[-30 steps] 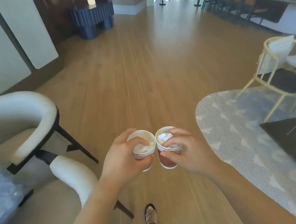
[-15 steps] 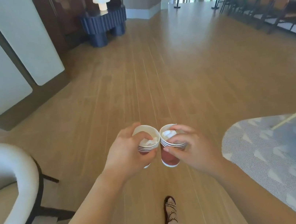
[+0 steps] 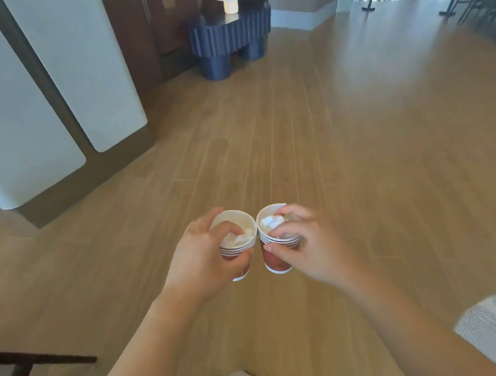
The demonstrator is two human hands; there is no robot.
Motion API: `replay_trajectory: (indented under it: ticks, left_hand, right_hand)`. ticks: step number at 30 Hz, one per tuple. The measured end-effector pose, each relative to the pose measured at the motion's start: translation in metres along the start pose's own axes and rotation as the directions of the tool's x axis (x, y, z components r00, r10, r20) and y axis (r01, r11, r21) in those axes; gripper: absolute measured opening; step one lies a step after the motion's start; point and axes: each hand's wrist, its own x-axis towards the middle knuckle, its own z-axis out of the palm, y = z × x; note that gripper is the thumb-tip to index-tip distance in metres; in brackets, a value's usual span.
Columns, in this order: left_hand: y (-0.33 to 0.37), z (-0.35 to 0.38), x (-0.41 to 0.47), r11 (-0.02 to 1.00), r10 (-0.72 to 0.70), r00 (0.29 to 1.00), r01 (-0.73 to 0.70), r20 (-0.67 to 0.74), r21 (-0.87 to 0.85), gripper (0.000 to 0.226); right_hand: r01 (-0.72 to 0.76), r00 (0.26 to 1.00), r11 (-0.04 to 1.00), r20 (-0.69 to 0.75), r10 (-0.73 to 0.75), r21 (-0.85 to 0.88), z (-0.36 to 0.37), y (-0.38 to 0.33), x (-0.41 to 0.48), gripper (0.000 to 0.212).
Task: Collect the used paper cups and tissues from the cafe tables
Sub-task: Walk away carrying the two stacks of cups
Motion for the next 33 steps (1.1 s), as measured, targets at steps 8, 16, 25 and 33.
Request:
replay_trajectory:
  ticks: [8, 16, 25, 33]
  left_hand:
    - [-0.102, 0.013, 0.225, 0.999, -0.033, 0.998, 0.032, -0.047, -0.017, 0.034]
    - [-0.168, 0.033, 0.446, 0.998, -0.034, 0.999, 0.034, -0.004, -0.048, 0.034]
    - [-0.246, 0.094, 0.716, 0.997, 0.026, 0.997, -0.021, 0.067, -0.078, 0.035]
    - [-0.316, 0.108, 0.946, 0.998, -0.040, 0.999, 0.042, 0.030, -0.050, 0.036]
  right_hand:
    - [0.102, 0.995, 0.994, -0.022, -0.102, 0.023, 0.037, 0.078, 0.237, 0.011]
    - [0.078, 0.995, 0.997, -0.059, -0.077, 0.012, 0.043, 0.160, 0.447, 0.014]
    - [0.007, 0.995, 0.999, -0.102, -0.002, 0.048, 0.054, 0.297, 0.692, 0.016]
    - [0.040, 0.999, 0.999, -0.013, -0.040, -0.003, 0.058, 0.384, 0.930, 0.016]
